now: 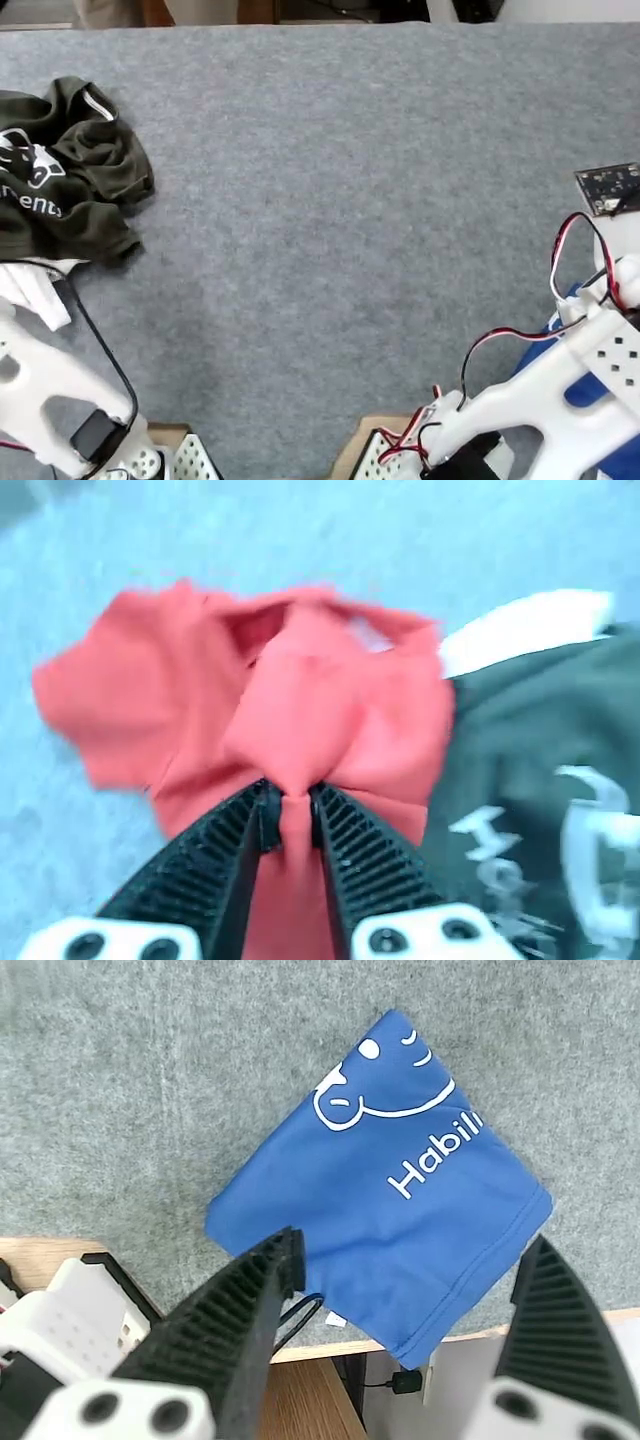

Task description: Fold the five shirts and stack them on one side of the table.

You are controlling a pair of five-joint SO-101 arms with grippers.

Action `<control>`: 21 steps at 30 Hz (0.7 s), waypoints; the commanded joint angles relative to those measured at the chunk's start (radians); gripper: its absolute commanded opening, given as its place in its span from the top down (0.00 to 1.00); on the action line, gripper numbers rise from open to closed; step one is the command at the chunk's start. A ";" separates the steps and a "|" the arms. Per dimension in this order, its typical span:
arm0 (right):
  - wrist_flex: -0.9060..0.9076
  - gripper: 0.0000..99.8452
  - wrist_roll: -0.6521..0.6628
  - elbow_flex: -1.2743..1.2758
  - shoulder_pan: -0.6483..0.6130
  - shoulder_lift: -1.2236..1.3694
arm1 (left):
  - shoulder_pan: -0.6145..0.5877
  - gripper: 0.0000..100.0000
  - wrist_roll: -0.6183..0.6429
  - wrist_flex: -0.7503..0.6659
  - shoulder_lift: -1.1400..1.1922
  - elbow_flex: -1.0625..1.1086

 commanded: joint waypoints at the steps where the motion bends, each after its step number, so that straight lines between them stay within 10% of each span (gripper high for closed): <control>1: 0.014 0.67 -0.011 0.001 -0.019 -0.027 | 0.092 0.98 0.068 0.008 -0.229 -0.034; 12: 0.014 0.67 -0.006 0.001 -0.019 -0.025 | 0.786 0.98 0.150 0.009 -0.630 0.040; 21: 0.014 0.67 0.048 -0.007 -0.012 -0.027 | 1.315 0.98 0.150 0.008 -0.802 0.713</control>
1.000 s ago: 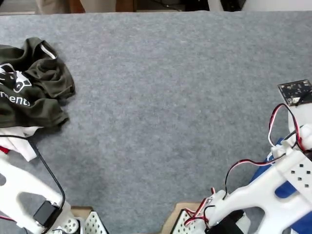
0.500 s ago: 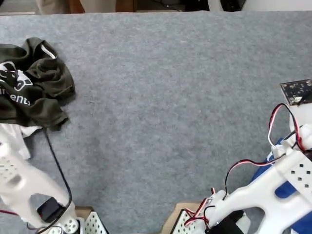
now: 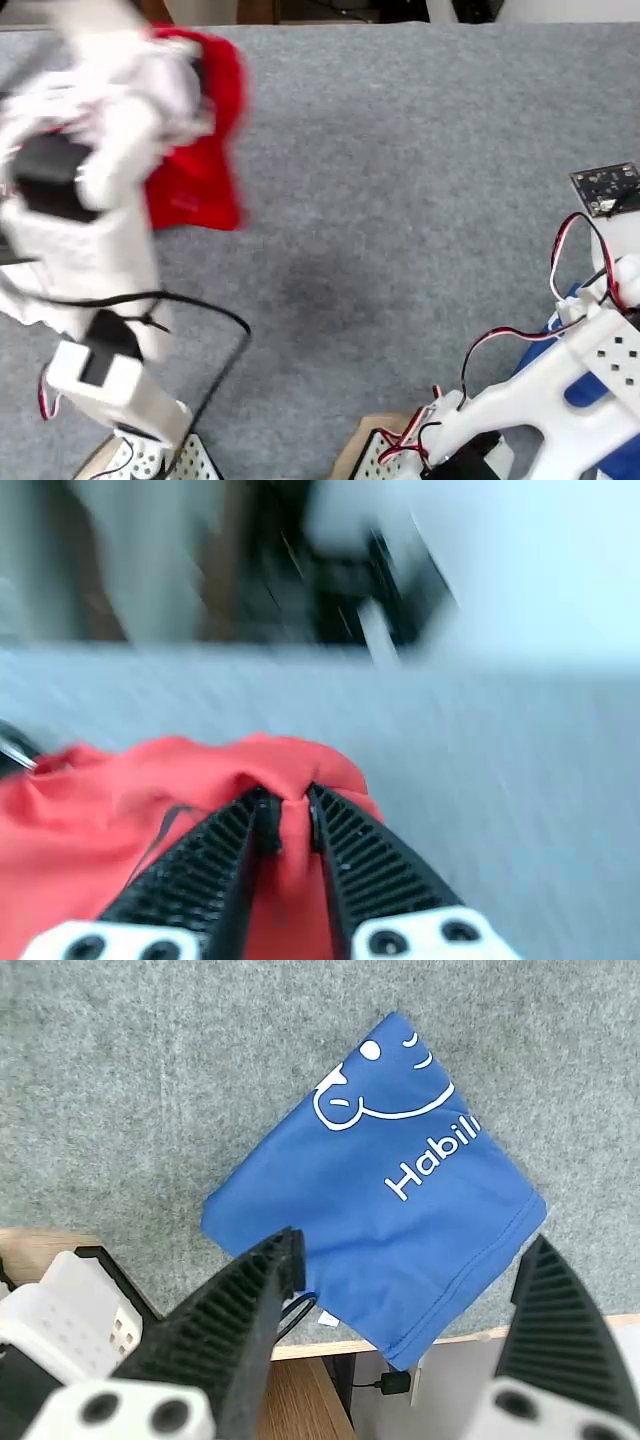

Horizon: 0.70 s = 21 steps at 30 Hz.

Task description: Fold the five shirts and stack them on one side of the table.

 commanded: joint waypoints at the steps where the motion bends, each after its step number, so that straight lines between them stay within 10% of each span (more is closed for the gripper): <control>1: 0.014 0.67 0.023 -0.007 -0.012 -0.027 | 0.167 0.98 0.003 0.008 -0.077 0.348; 12: 0.005 0.67 0.157 -0.107 0.070 -0.021 | 0.569 0.97 0.015 -0.092 -0.125 0.884; 21: 0.012 0.67 0.176 -0.214 0.035 0.028 | 0.370 0.75 0.186 -0.020 -0.266 0.881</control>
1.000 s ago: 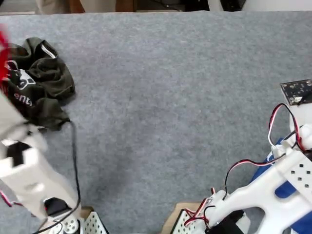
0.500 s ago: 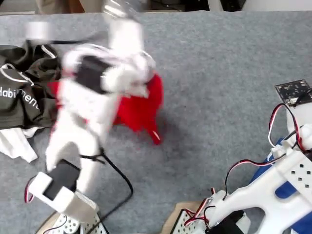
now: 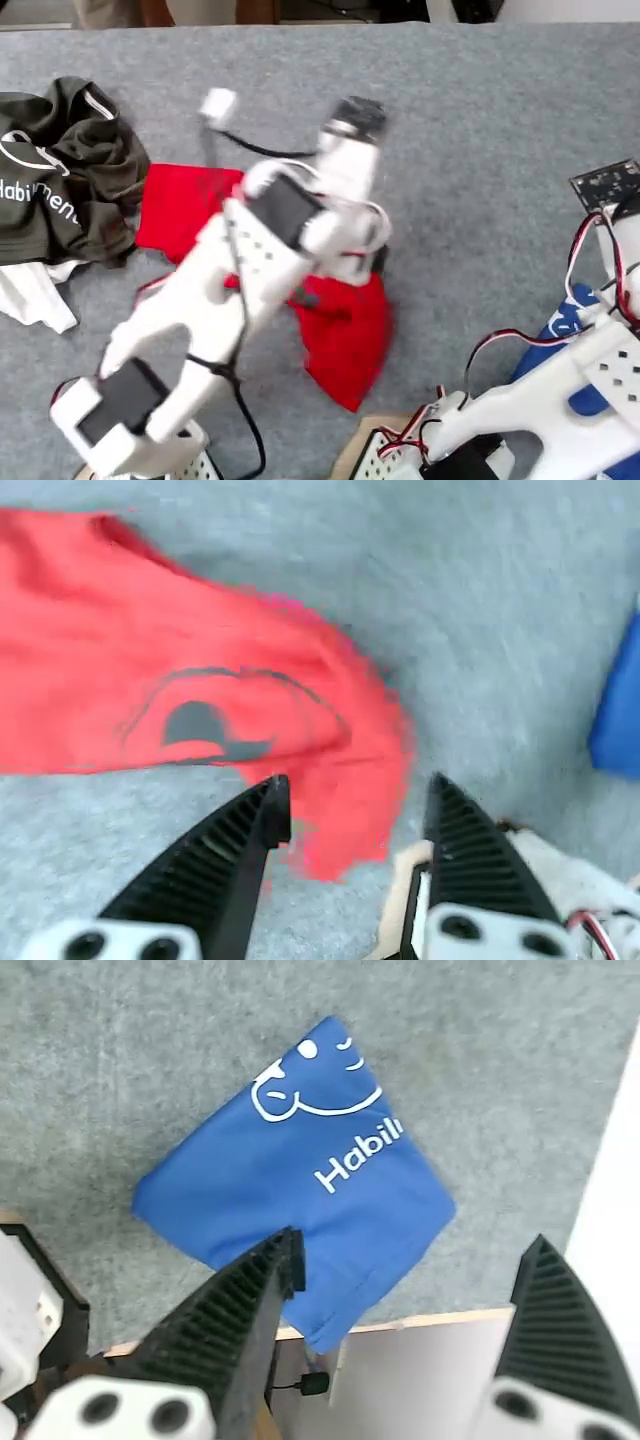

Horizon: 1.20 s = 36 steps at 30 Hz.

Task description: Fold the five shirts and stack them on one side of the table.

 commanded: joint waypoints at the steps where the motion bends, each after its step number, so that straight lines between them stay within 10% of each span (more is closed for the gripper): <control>1: 0.014 0.67 0.003 -0.096 -0.039 0.036 | -0.126 0.75 0.005 0.041 -0.090 0.000; 16: 0.017 0.67 -0.348 -0.203 -0.734 0.277 | -1.140 0.75 -0.187 0.048 -0.461 0.273; 25: -0.193 0.67 -0.410 -0.249 -1.224 0.644 | -1.425 0.75 -0.295 -0.046 -0.585 0.575; 36: -0.443 0.67 -0.457 -0.469 -1.432 1.073 | -1.568 0.75 -0.359 -0.046 -0.865 0.804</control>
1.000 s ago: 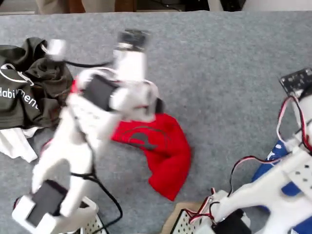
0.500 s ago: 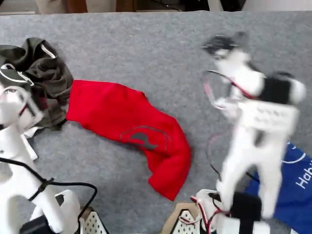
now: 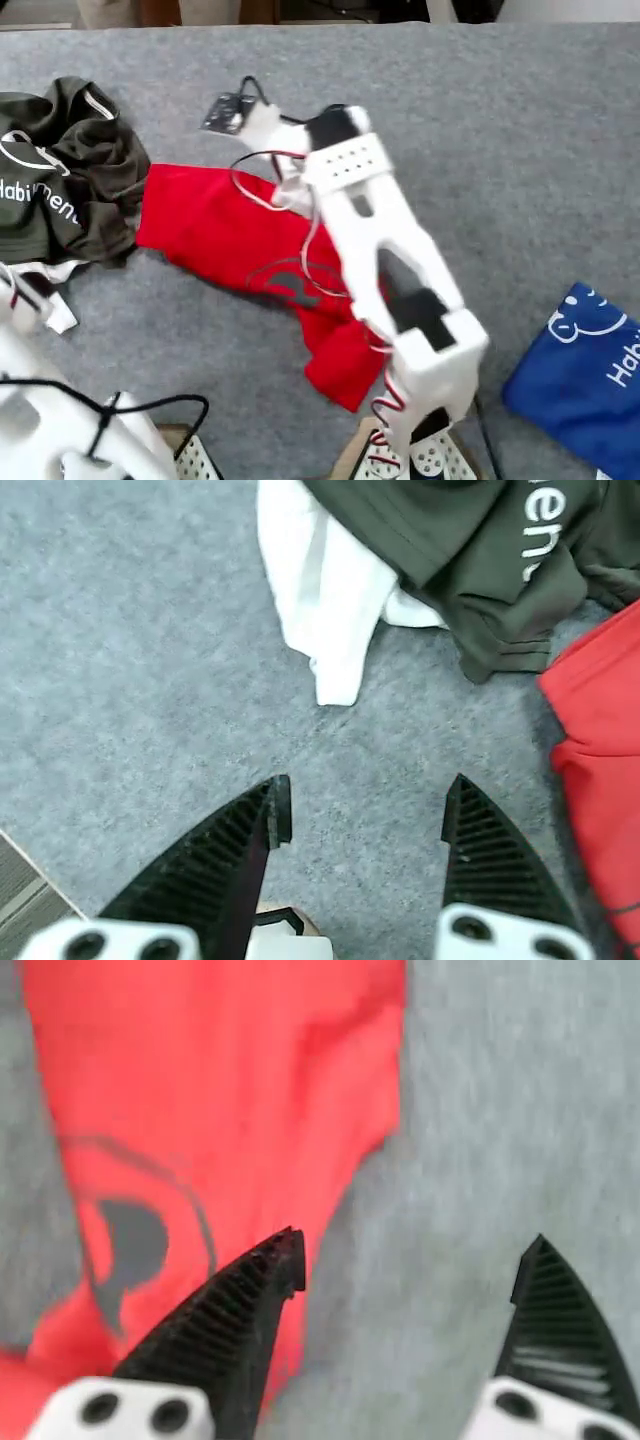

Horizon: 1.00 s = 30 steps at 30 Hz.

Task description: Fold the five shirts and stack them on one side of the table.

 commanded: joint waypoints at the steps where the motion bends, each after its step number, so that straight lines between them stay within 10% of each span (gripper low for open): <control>1: -0.081 0.67 -0.012 -0.114 -0.044 0.107 | -0.014 0.75 -0.021 -0.015 -0.113 0.058; 9: -0.089 0.70 -0.009 -0.366 -0.041 0.446 | -0.009 0.75 -0.032 -0.086 -0.369 0.242; 16: 0.064 1.00 -0.012 -0.673 0.016 0.633 | -0.009 0.75 -0.026 -0.222 -0.479 0.367; 30: 0.397 0.99 -0.006 -1.118 0.312 0.664 | 0.157 0.75 -0.018 -0.298 -0.475 0.376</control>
